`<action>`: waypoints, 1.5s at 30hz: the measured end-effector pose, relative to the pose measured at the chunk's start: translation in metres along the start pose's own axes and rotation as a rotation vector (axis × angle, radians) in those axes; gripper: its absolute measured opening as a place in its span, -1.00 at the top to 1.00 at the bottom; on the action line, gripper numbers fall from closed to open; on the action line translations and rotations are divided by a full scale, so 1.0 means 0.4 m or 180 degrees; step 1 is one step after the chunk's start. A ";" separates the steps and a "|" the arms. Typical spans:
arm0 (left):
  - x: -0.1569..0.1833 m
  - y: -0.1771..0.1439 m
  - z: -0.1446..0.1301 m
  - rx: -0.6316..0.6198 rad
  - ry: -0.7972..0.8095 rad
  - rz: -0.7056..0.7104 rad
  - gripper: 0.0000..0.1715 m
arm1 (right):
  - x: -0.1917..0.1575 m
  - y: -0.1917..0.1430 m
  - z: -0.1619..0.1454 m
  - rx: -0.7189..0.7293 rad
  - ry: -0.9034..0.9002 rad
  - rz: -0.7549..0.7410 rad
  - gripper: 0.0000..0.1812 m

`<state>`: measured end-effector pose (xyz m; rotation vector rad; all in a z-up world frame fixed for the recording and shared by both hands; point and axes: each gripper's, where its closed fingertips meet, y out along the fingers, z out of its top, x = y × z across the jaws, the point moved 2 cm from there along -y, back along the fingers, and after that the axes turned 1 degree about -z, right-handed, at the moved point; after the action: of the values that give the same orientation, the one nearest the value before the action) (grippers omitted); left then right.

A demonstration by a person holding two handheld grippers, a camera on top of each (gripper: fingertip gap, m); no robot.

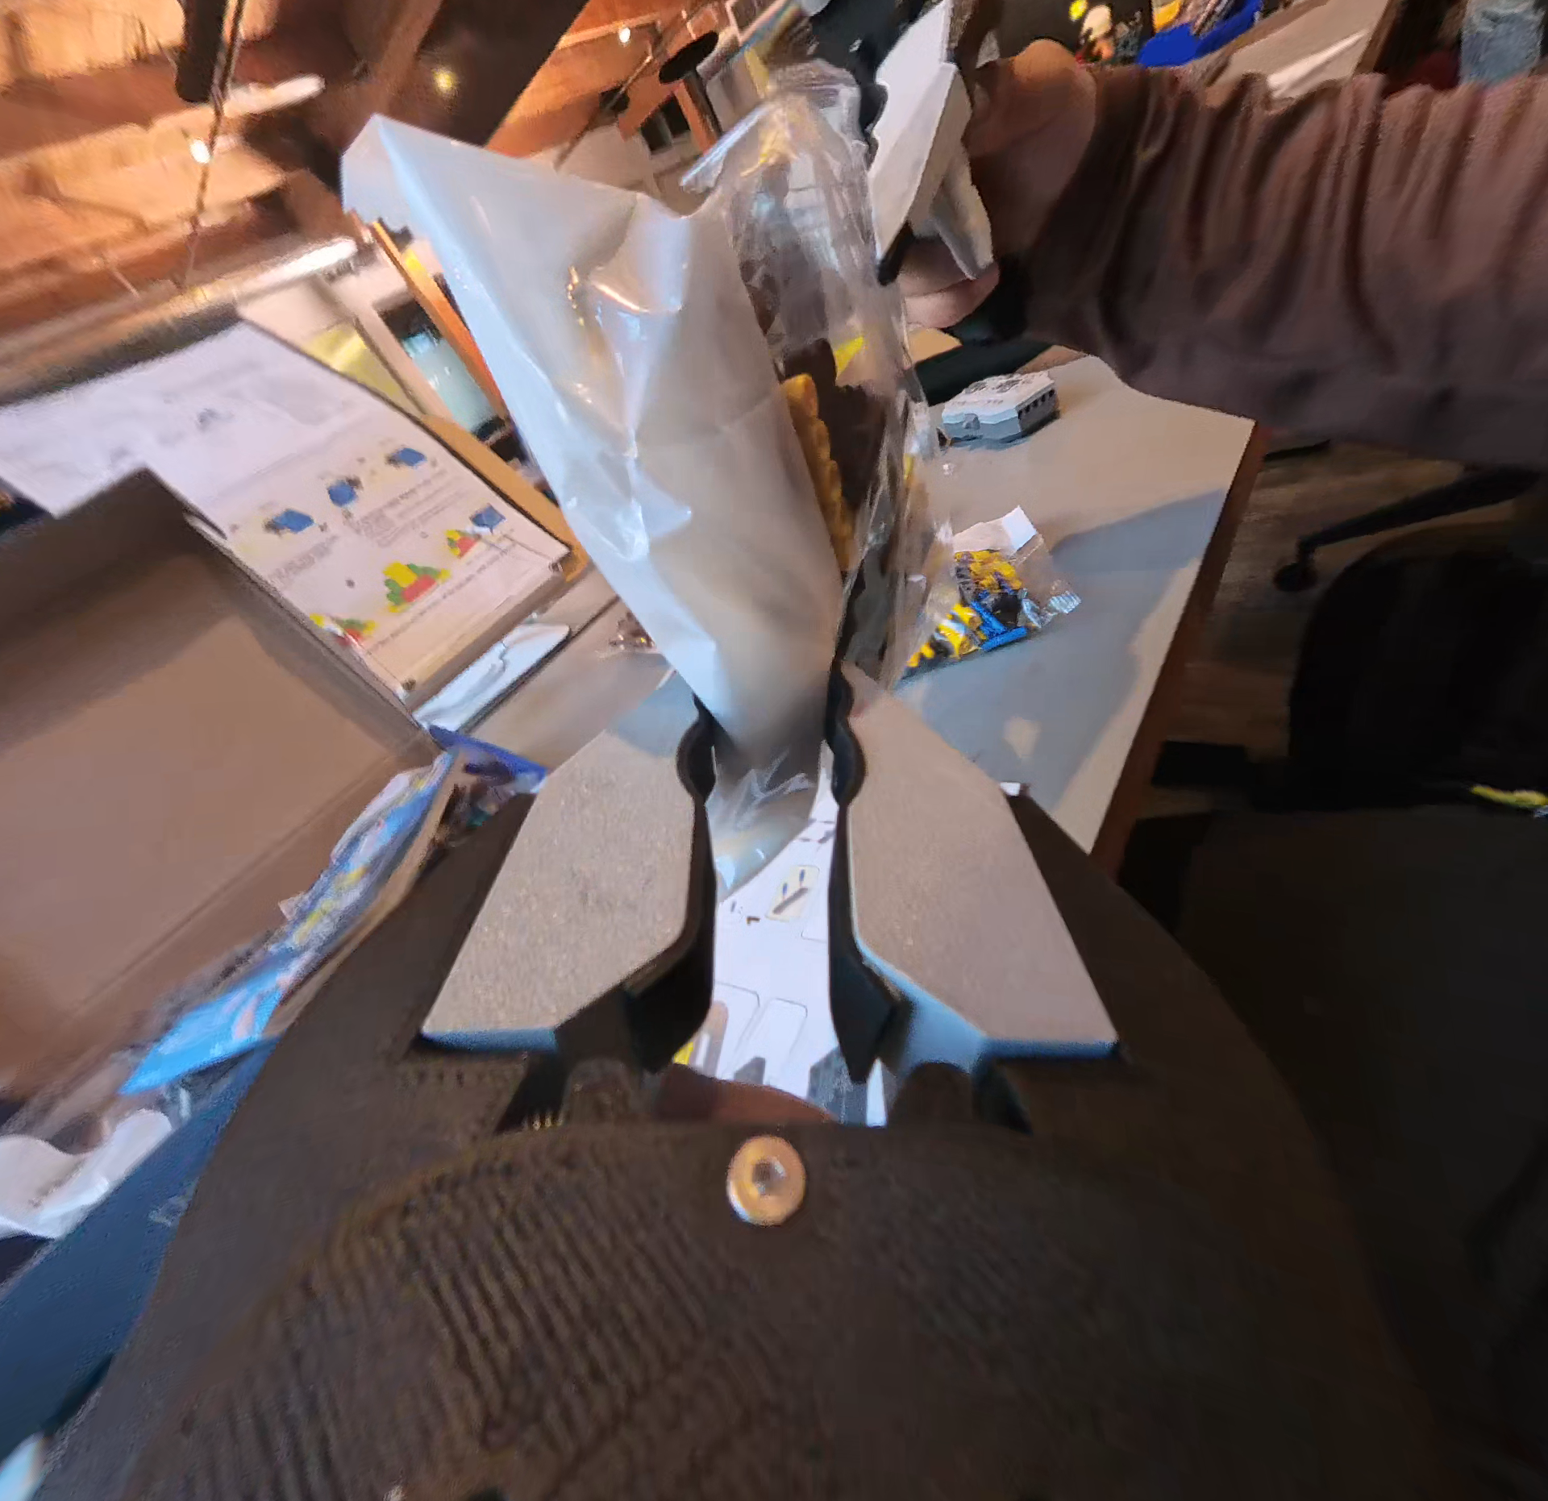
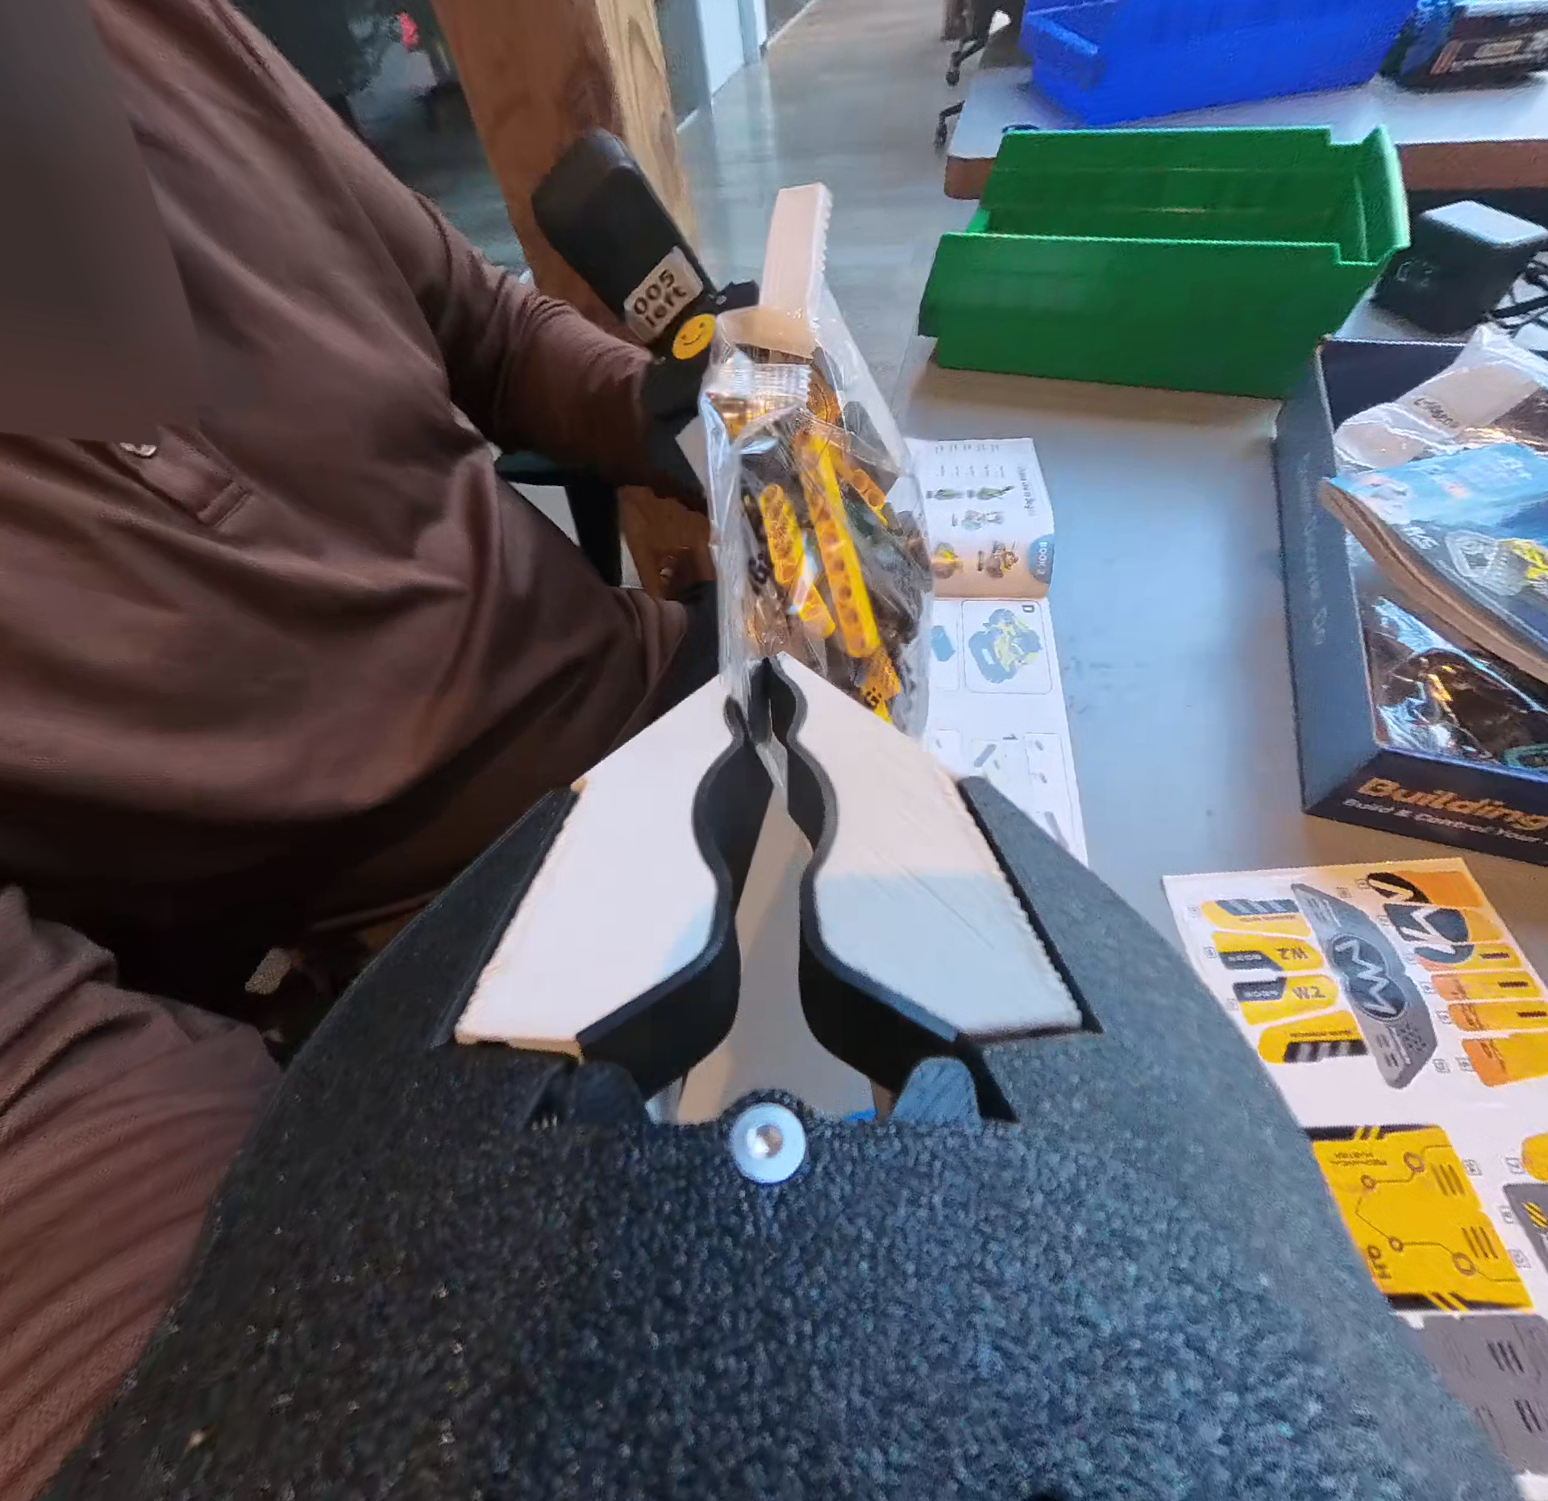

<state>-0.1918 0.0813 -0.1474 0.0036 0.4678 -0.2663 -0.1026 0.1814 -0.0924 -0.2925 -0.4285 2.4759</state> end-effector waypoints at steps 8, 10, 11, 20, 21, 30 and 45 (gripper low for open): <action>-0.042 -0.016 -0.010 -0.0357 -0.1771 -0.0515 0.75 | 0.112 0.019 0.010 -0.0130 0.0583 -0.0648 1.00; -0.049 -0.028 0.007 -0.0288 -0.1531 -0.0418 0.75 | 0.095 0.017 0.031 -0.0028 0.0462 -0.0586 1.00; -0.047 -0.031 0.013 -0.0296 -0.1457 -0.0418 0.75 | 0.089 0.016 0.035 -0.0030 0.0412 -0.0590 1.00; -0.046 -0.023 0.043 -0.0197 -0.2449 -0.0798 0.76 | 0.078 -0.009 0.077 0.0223 0.0417 -0.0628 1.00; -0.044 -0.022 0.047 -0.0165 -0.2564 -0.0849 0.76 | 0.076 -0.012 0.080 0.0256 0.0425 -0.0613 1.00; -0.184 -0.066 0.078 -0.0287 0.0617 0.1002 0.76 | 0.088 -0.107 0.114 0.0815 0.0650 -0.0762 0.89; -0.056 -0.142 -0.282 -0.1910 0.2729 -0.0269 0.28 | 0.128 -0.058 0.065 0.0552 0.1090 -0.0683 0.88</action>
<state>-0.2758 0.0394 -0.2351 -0.5056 1.3895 -0.1887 -0.1389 0.2237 -0.0654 -0.5562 -0.0946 2.1803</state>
